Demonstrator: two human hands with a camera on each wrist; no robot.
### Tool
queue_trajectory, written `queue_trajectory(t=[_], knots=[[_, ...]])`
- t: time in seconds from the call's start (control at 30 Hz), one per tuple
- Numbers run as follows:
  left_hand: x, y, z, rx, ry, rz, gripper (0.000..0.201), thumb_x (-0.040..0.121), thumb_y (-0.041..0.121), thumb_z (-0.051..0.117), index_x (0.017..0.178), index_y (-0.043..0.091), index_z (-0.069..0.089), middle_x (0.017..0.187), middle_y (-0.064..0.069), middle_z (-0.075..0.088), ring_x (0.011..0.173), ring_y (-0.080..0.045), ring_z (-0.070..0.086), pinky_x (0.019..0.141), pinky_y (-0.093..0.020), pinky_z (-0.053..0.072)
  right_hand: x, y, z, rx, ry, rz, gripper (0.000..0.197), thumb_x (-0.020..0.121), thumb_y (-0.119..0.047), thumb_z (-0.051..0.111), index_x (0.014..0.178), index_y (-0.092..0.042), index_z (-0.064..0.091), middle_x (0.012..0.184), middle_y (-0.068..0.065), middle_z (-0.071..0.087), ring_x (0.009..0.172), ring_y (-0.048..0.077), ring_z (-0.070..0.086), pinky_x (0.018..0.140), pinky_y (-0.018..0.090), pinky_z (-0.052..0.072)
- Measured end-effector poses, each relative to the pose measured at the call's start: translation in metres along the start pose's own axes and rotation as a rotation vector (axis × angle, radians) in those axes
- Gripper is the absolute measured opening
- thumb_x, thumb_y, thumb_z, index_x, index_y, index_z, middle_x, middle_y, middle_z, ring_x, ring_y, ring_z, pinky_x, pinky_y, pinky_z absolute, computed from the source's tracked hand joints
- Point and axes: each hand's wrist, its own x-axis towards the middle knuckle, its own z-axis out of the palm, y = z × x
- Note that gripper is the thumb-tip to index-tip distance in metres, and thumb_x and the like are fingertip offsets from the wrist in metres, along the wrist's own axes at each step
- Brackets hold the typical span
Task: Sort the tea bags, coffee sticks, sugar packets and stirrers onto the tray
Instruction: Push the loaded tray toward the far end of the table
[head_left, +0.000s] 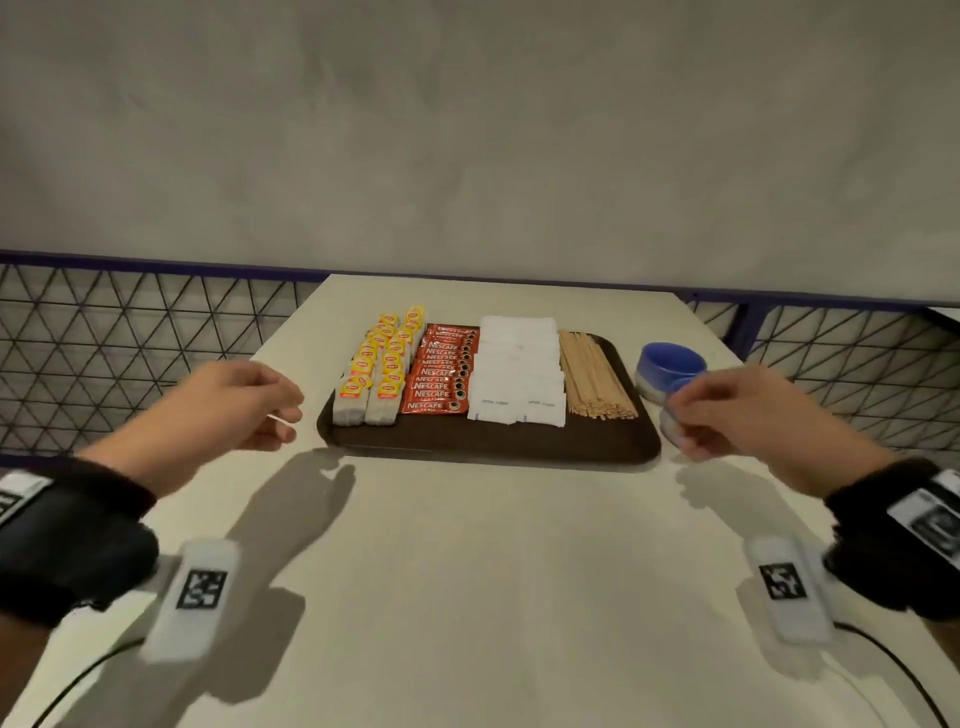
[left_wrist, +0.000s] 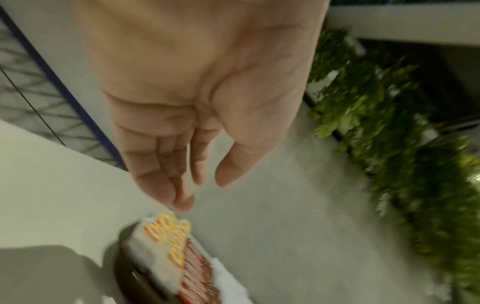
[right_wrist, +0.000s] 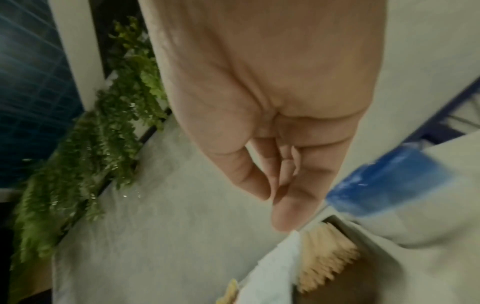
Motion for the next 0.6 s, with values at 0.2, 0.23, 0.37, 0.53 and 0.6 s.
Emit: queue_trajectory(t=[0.2,0.23,0.37,0.53,0.6], knots=[[0.052,-0.003,0.022,0.200,-0.023,-0.198,0.017,0.097,0.004,0.062,0.105,-0.010,0.062,0.091,-0.030,0.071,0.068,-0.030,0.066,0.051,-0.029,0.060,-0.006,0.043,0.022,-0.453,-0.024,0.160,0.019,0.097,-0.031,0.067,0.106,-0.015,0.062,0.085,0.003,0.076,0.081,0.015,0.073,0.080,0.029,0.056],[0.057,-0.006,0.028,0.235,-0.027,-0.211,0.016,0.096,0.003,0.061,0.102,-0.012,0.062,0.089,-0.031,0.072,0.065,-0.030,0.065,0.050,-0.029,0.060,-0.004,0.040,0.025,-0.465,-0.029,0.149,0.018,0.097,-0.029,0.066,0.103,-0.013,0.062,0.086,0.006,0.075,0.081,0.017,0.072,0.078,0.027,0.056],[0.071,-0.017,0.037,0.622,-0.001,-0.143,0.012,0.088,0.005,0.063,0.085,-0.006,0.067,0.067,-0.015,0.071,0.064,-0.027,0.066,0.052,-0.027,0.054,0.006,0.028,0.043,-0.700,-0.008,-0.048,0.006,0.098,-0.020,0.064,0.100,-0.015,0.061,0.087,0.002,0.067,0.079,0.013,0.064,0.068,0.019,0.051],[0.066,-0.021,0.048,1.106,-0.081,0.406,0.016,0.090,0.034,0.066,0.105,0.027,0.069,0.101,0.003,0.061,0.093,-0.017,0.057,0.077,-0.028,0.047,0.021,0.026,0.062,-0.939,-0.021,-0.276,0.002,0.097,-0.023,0.064,0.097,-0.025,0.063,0.089,-0.007,0.064,0.085,0.009,0.063,0.083,0.024,0.056],[0.060,-0.021,0.052,1.108,-0.264,0.471,0.013,0.090,0.034,0.065,0.100,0.032,0.074,0.095,0.009,0.064,0.090,-0.012,0.058,0.077,-0.026,0.047,0.024,0.024,0.066,-0.955,-0.036,-0.302,0.007,0.097,-0.022,0.062,0.091,-0.025,0.063,0.084,-0.008,0.064,0.081,0.008,0.063,0.082,0.025,0.057]])
